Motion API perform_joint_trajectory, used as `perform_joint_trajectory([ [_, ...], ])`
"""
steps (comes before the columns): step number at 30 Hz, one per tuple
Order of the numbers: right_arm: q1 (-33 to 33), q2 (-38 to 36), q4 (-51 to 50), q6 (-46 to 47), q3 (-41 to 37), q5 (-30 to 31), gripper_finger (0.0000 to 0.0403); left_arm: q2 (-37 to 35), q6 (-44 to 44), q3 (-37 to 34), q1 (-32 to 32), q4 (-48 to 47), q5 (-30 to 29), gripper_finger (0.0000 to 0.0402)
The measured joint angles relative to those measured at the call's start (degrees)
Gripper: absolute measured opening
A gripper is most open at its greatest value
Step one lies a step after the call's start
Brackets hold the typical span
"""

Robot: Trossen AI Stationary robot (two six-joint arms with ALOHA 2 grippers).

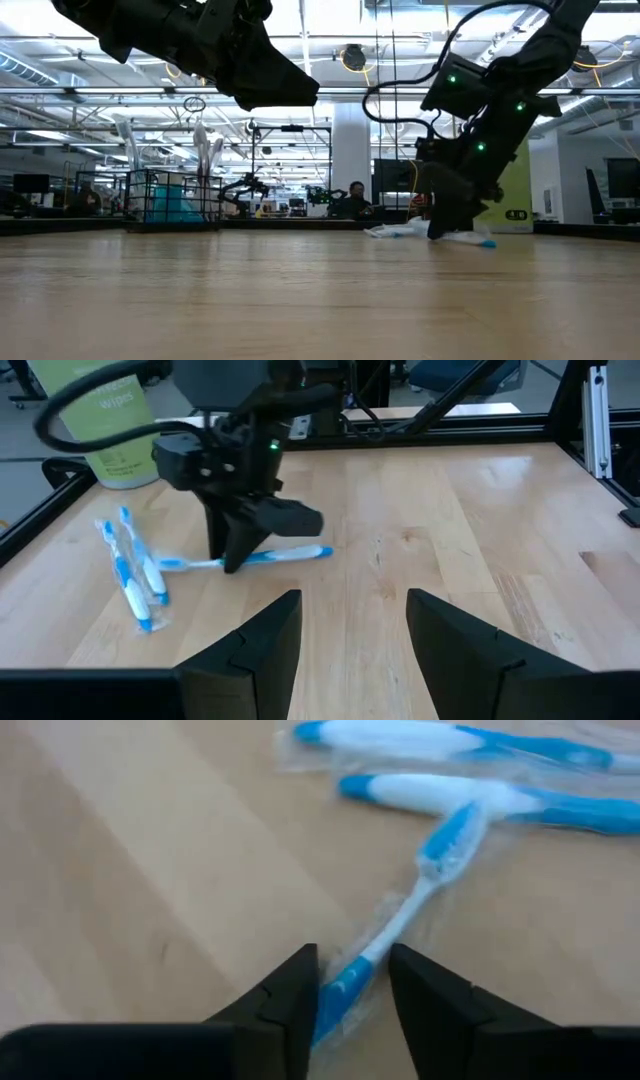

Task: Pick & Place toothbrushing station
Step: Put the blue toothbrush into the left compartment of the wire organizer

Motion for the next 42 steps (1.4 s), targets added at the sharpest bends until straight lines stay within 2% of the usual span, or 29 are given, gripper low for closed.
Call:
perform_joint_trajectory([
  [8,2.6,0.0,0.1,-3.5,-0.1,-0.3,0.0022,0.0,0.0,0.0,0.0,0.4,0.0,0.0186],
  [10,3.0,-0.6,0.3,-4.6,-0.1,-0.3,0.0011,0.0,0.0,0.0,0.0,0.8,0.0,0.0186],
  [16,4.0,-6.3,1.8,-8.5,-0.6,-1.9,0.0015,0.0,1.3,0.0,0.0,4.2,0.0,0.0186],
  [24,6.8,-21.3,18.3,-22.7,-0.3,-0.7,0.0,0.0,7.9,0.0,0.7,14.0,0.0,0.0186],
  [27,8.3,-24.7,25.8,-28.7,-0.2,-0.5,0.0001,0.0,8.6,0.0,1.5,18.6,0.0,0.0186],
  [33,12.1,-24.8,35.1,-37.5,-0.2,-0.3,0.0001,0.0,3.4,0.0,4.2,27.6,0.1,0.0186],
  [38,13.7,-22.6,40.1,-41.9,-0.3,-0.2,0.0001,0.2,-1.3,1.3,6.3,26.9,3.0,0.0186],
  [42,14.4,-21.3,43.6,-44.0,-0.2,-0.2,0.0001,2.5,-1.8,4.0,6.6,26.4,5.9,0.0186],
])
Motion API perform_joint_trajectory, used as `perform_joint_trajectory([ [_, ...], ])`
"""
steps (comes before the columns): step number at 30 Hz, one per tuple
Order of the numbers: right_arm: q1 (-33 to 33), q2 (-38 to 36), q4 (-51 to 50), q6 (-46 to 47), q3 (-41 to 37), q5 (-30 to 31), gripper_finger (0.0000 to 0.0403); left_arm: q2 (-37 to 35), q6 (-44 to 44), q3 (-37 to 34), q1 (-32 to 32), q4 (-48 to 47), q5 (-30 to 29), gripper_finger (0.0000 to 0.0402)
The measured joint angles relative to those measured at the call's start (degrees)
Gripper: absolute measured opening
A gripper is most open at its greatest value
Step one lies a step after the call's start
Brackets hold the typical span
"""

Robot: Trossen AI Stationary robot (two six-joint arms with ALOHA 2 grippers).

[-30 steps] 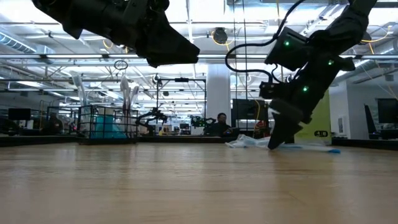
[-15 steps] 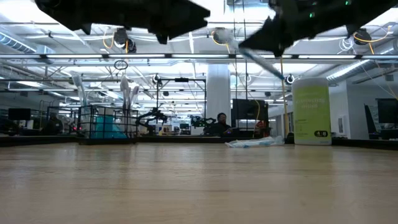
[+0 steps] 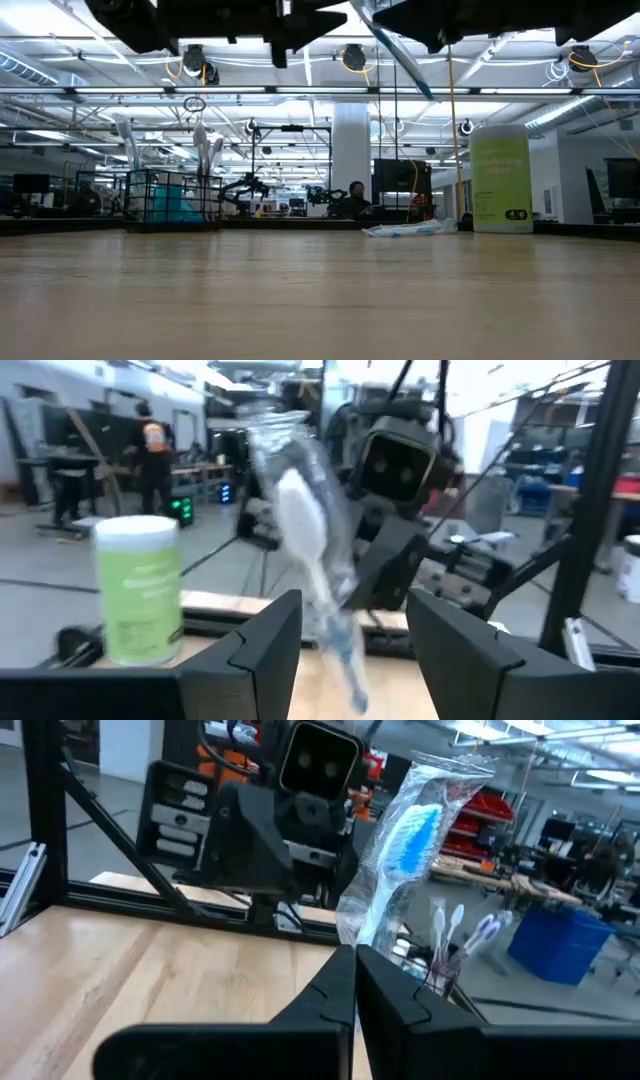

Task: Pick & Place toothbrushing station
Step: Put the blue toothbrush into the left compartment of the wire organizer

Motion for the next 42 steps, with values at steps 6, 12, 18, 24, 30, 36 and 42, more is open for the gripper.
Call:
perform_joint_trajectory([
  [6,0.0,0.3,1.7,-0.2,0.0,-2.7,0.0001,5.0,0.1,4.9,-0.1,0.6,1.1,0.0186],
  [12,1.0,0.3,2.1,-1.5,0.0,-2.9,0.0,6.2,0.7,6.1,0.3,0.6,0.6,0.0186],
  [18,1.0,0.3,1.9,-1.5,0.0,-2.9,0.0,6.2,0.3,6.1,0.7,0.5,0.4,0.0186],
  [24,1.0,0.3,1.8,-1.5,0.0,-3.0,0.0,6.2,0.4,6.1,1.0,1.5,-0.4,0.0186],
  [30,1.0,0.2,1.8,-1.5,0.0,-5.5,0.0,6.2,-4.3,8.1,2.1,-2.3,2.9,0.0186],
  [36,1.0,0.2,1.6,-1.5,0.0,-5.9,0.0,6.2,-5.4,8.9,2.3,-3.6,4.2,0.0186],
  [42,0.9,0.2,1.0,-1.3,0.0,-5.9,0.0,6.2,-5.4,8.9,2.4,-3.6,4.1,0.0185],
])
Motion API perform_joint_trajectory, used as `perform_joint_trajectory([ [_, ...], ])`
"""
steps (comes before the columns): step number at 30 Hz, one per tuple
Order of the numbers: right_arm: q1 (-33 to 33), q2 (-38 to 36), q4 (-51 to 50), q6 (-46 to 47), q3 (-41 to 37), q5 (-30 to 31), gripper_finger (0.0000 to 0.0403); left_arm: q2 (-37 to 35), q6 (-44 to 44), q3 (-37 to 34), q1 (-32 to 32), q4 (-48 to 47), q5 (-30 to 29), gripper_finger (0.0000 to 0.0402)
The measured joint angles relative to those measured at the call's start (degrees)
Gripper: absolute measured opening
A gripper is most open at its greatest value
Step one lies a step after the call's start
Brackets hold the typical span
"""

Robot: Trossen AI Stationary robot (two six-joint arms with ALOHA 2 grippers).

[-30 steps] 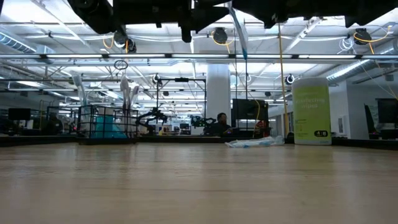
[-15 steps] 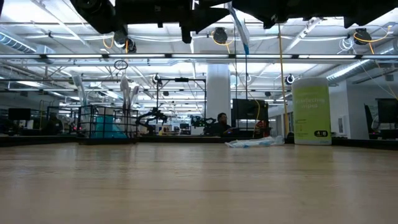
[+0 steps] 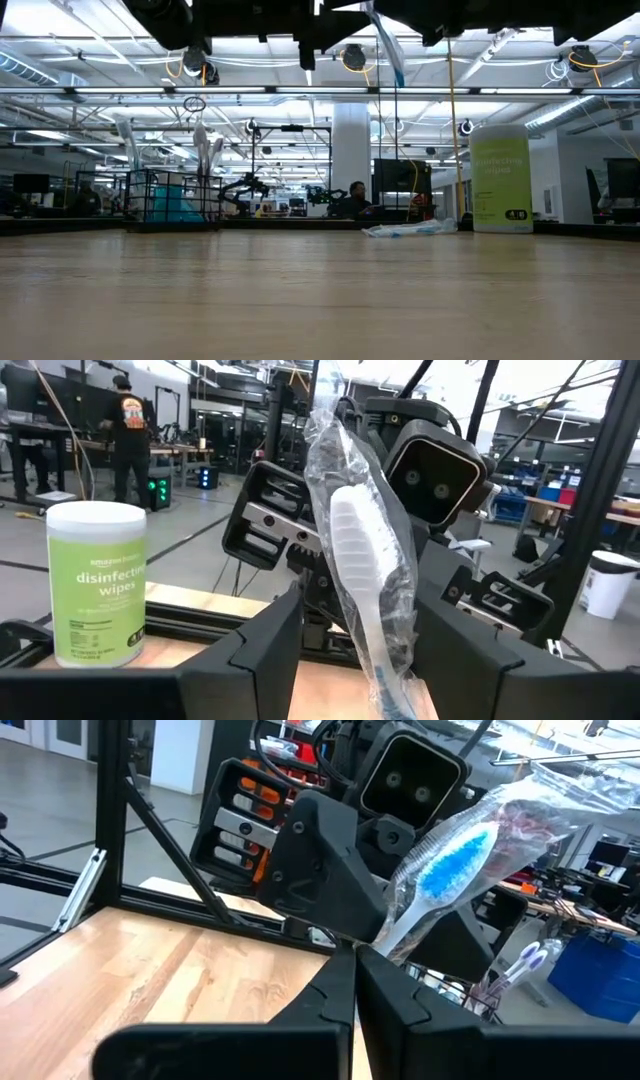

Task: Pick & Place toothbrushing station
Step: Put the blue toothbrush into the left compartment of the wire organizer

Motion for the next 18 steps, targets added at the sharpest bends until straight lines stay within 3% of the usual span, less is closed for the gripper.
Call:
perform_joint_trajectory([
  [4,0.0,0.0,-0.5,0.0,0.0,0.1,0.0,0.0,0.0,0.0,0.0,0.1,0.0,0.0156],
  [12,0.0,0.0,-1.0,0.1,0.0,0.1,0.0,0.0,-0.4,0.0,0.1,0.2,2.9,0.0017],
  [18,0.0,0.0,-1.9,1.1,0.1,0.2,0.0001,-1.1,0.7,0.0,0.2,-0.5,2.7,0.003],
])
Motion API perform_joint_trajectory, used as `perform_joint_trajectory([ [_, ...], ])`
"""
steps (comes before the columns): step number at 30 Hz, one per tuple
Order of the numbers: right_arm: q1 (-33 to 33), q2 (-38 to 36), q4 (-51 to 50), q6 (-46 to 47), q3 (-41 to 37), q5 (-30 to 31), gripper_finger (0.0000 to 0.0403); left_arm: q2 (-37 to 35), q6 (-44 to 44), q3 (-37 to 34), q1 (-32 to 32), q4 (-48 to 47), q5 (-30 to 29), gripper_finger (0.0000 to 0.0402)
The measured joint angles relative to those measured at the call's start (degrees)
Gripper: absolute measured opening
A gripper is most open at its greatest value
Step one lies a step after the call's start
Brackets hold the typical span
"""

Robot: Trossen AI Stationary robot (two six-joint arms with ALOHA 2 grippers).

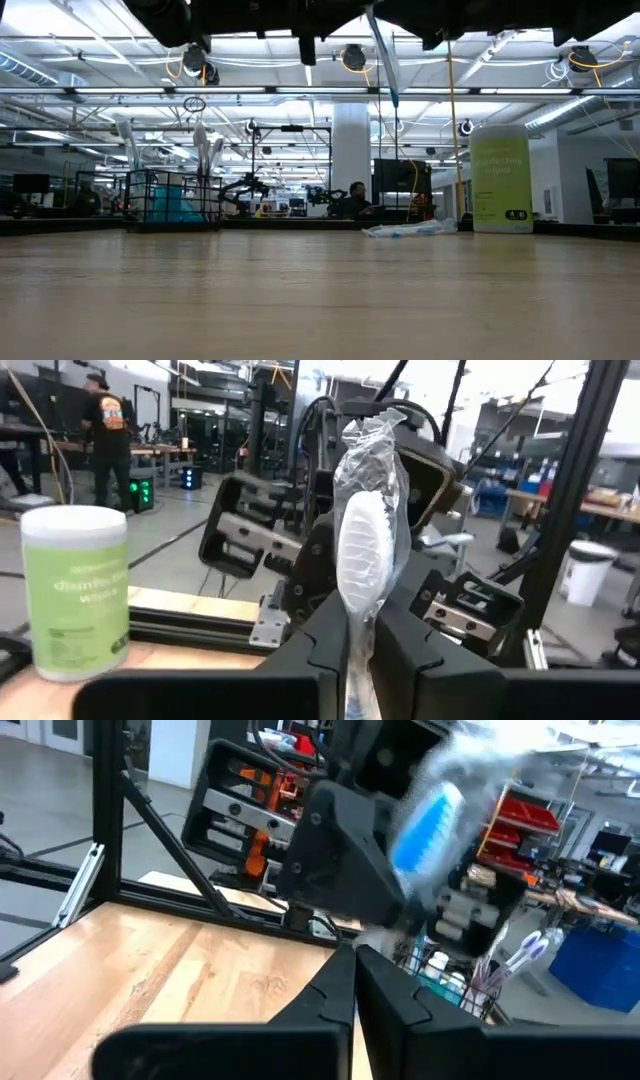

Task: Pick & Place toothbrushing station
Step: Put the blue toothbrush into the left compartment of the wire organizer

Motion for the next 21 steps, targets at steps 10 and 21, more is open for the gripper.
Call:
perform_joint_trajectory([
  [10,-0.4,-6.2,-13.2,8.0,-0.1,4.5,0.01,-15.3,7.8,0.1,-1.8,-20.1,-13.8,0.0021],
  [21,-0.4,-11.9,-22.0,11.2,-0.1,4.6,0.0181,-34.2,12.9,-9.2,-5.4,-29.2,-34.2,0.0014],
])
